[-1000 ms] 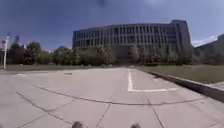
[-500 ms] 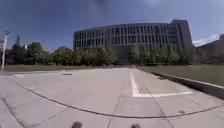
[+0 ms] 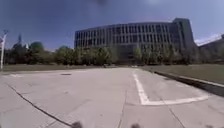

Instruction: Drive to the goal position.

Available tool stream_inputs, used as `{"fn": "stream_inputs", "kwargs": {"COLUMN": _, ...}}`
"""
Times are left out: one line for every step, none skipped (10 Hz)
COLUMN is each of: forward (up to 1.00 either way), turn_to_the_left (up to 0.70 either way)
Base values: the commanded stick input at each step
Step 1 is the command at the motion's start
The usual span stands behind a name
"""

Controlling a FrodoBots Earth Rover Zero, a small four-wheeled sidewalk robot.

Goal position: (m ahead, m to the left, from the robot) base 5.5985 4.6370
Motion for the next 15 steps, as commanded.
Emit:
{"fn": "stream_inputs", "kwargs": {"forward": 0.85, "turn_to_the_left": -0.31}}
{"fn": "stream_inputs", "kwargs": {"forward": 0.85, "turn_to_the_left": -0.31}}
{"fn": "stream_inputs", "kwargs": {"forward": 0.85, "turn_to_the_left": -0.31}}
{"fn": "stream_inputs", "kwargs": {"forward": 0.85, "turn_to_the_left": -0.31}}
{"fn": "stream_inputs", "kwargs": {"forward": 0.85, "turn_to_the_left": -0.31}}
{"fn": "stream_inputs", "kwargs": {"forward": 0.85, "turn_to_the_left": -0.31}}
{"fn": "stream_inputs", "kwargs": {"forward": 0.85, "turn_to_the_left": -0.31}}
{"fn": "stream_inputs", "kwargs": {"forward": 0.85, "turn_to_the_left": -0.31}}
{"fn": "stream_inputs", "kwargs": {"forward": 0.85, "turn_to_the_left": -0.06}}
{"fn": "stream_inputs", "kwargs": {"forward": 0.85, "turn_to_the_left": 0.03}}
{"fn": "stream_inputs", "kwargs": {"forward": 0.85, "turn_to_the_left": 0.03}}
{"fn": "stream_inputs", "kwargs": {"forward": 0.85, "turn_to_the_left": 0.03}}
{"fn": "stream_inputs", "kwargs": {"forward": 0.85, "turn_to_the_left": 0.03}}
{"fn": "stream_inputs", "kwargs": {"forward": 0.85, "turn_to_the_left": 0.03}}
{"fn": "stream_inputs", "kwargs": {"forward": 0.85, "turn_to_the_left": 0.03}}
